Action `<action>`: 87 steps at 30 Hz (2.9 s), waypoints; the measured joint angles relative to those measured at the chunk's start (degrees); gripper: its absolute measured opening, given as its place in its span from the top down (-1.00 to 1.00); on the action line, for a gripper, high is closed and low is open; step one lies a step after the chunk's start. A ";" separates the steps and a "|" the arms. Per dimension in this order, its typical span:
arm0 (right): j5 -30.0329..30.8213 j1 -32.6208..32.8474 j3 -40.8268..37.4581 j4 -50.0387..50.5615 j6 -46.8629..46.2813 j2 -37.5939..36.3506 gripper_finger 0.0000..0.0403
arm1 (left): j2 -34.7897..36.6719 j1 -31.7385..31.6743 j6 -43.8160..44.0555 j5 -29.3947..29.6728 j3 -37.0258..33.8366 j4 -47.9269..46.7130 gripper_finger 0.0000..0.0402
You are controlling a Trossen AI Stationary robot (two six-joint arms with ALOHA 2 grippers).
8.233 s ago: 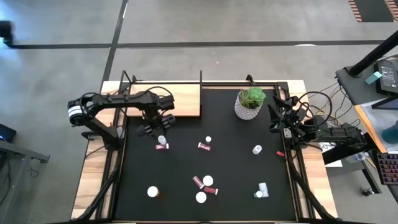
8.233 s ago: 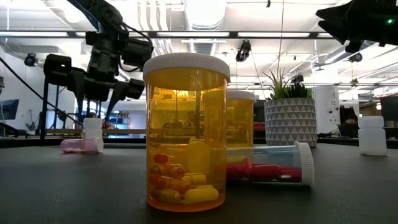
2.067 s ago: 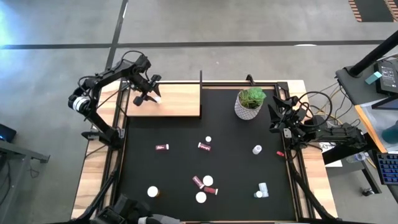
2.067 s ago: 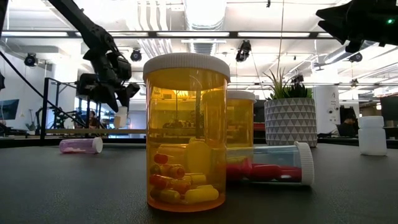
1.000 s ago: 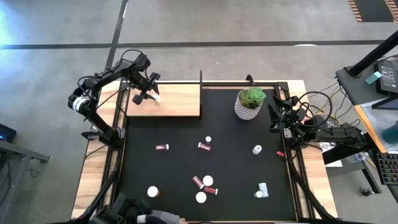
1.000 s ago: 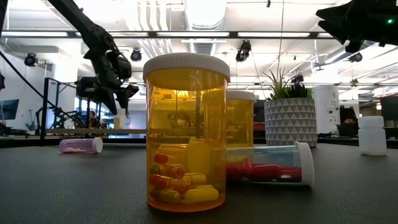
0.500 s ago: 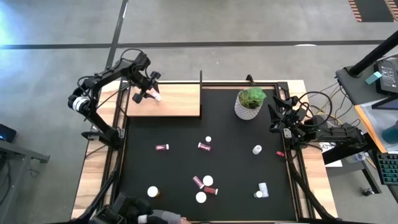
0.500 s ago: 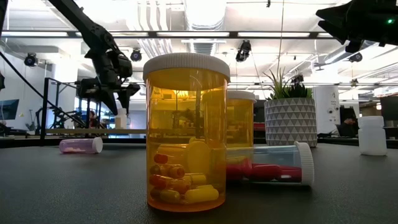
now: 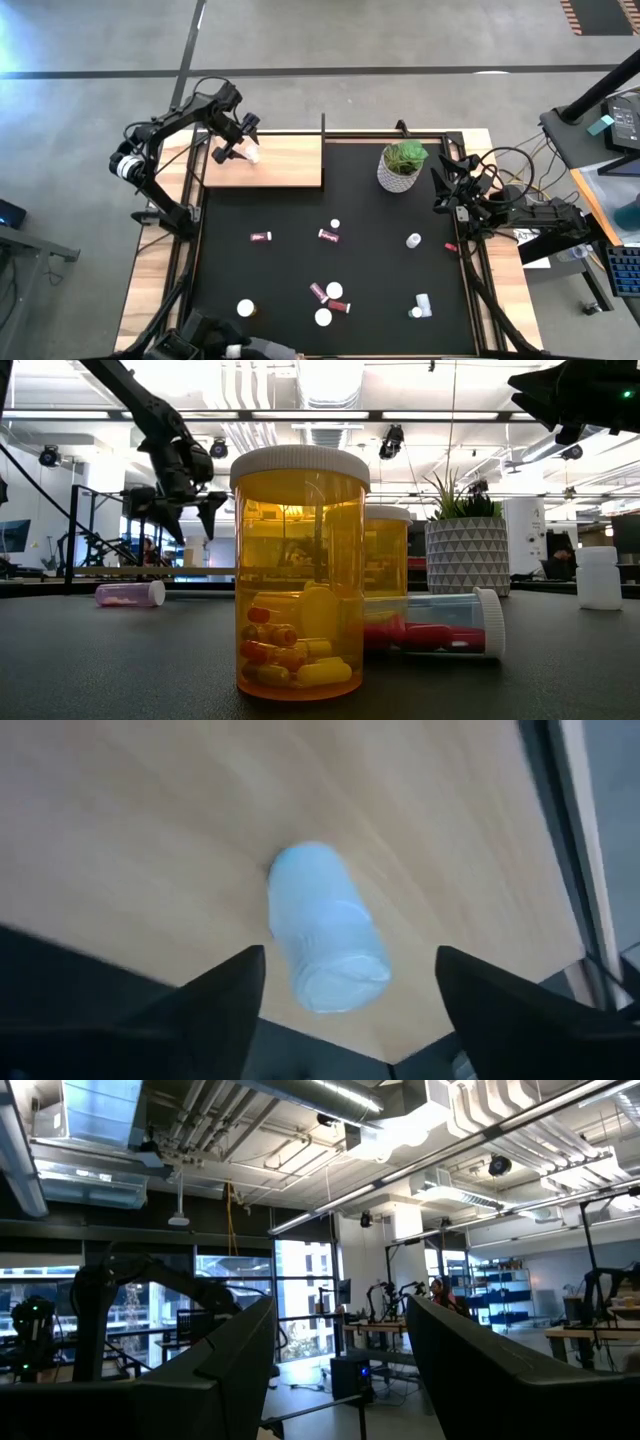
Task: Pick and place medicine bottles onto shelf by color
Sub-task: Put the top white pill bottle on the shelf
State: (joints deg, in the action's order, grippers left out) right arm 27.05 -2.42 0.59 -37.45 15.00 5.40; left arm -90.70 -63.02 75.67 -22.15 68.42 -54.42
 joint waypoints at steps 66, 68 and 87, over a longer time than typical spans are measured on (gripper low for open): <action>0.00 0.00 0.00 0.00 0.00 0.01 -0.07 | -5.20 15.98 -43.05 32.20 6.48 -5.88 -0.44; 0.00 0.00 0.00 0.00 0.00 0.01 -0.07 | -5.20 15.99 -43.04 32.20 6.48 -6.23 -0.37; 0.02 0.00 0.00 0.00 0.00 0.01 -0.07 | -5.09 15.75 -43.60 31.84 6.48 -6.13 0.33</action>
State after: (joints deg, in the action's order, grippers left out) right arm 27.06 -2.42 0.59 -37.45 15.00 5.41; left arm -95.78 -47.27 32.07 9.69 74.89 -60.55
